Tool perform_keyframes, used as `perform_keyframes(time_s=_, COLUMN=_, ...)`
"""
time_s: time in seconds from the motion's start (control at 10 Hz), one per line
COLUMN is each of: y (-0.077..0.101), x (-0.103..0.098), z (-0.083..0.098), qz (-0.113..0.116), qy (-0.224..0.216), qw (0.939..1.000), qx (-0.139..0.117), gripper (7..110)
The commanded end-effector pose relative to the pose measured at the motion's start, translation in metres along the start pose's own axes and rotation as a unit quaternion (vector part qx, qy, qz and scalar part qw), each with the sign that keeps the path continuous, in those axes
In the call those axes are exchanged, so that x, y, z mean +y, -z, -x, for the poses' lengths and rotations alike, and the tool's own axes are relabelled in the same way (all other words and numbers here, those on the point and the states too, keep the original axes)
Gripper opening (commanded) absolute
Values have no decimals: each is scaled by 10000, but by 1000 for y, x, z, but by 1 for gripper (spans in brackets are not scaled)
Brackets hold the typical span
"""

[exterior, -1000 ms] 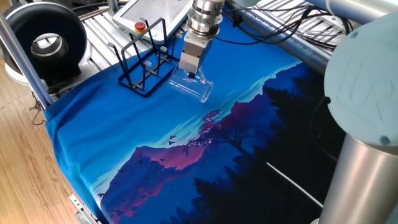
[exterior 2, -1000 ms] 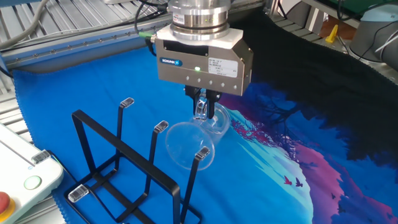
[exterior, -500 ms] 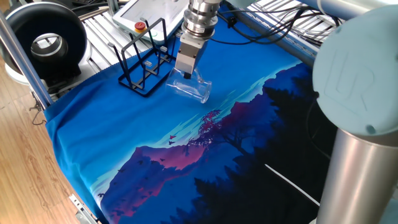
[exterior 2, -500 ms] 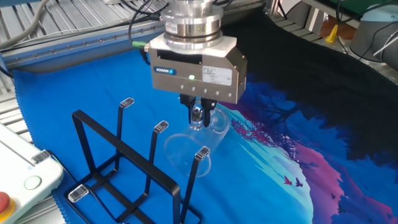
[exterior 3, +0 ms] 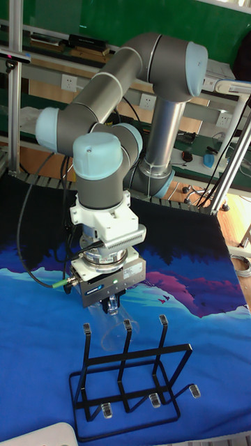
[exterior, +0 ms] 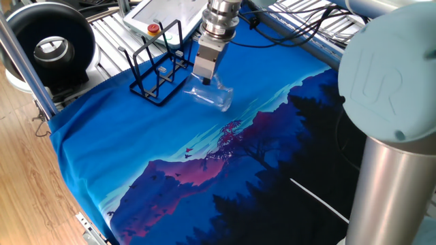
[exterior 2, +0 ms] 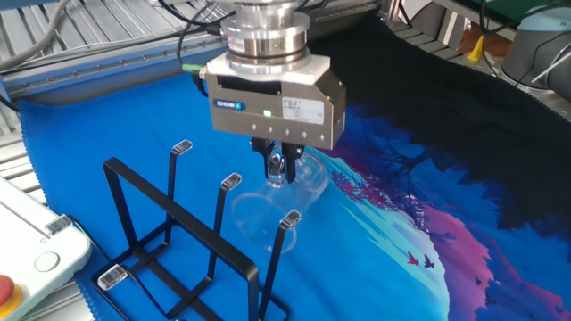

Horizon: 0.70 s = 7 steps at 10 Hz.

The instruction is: Put the cup on the cup rack

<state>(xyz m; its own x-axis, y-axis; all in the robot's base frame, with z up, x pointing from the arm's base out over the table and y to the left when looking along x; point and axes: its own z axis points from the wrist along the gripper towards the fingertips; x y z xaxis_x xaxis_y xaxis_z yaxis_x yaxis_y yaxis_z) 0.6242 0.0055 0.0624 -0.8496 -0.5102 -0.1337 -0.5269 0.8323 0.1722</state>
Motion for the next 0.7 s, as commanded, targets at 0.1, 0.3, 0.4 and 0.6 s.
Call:
perform_keyframes(time_s=0.1, y=0, x=4, z=-3, qz=-71, qy=-238, qw=9997, qx=71, gripper=7)
perform_keyframes(time_s=0.3, y=0, x=8, z=-2, qz=38, qy=-240, qw=9997, qx=60, gripper=7)
perform_keyframes(time_s=0.4, y=0, x=10, z=-2, qz=70, qy=-249, qw=9996, qx=68, gripper=7)
perform_keyframes(time_s=0.6, y=0, x=3, z=-10, qz=-82, qy=-477, qw=9985, qx=239, gripper=7)
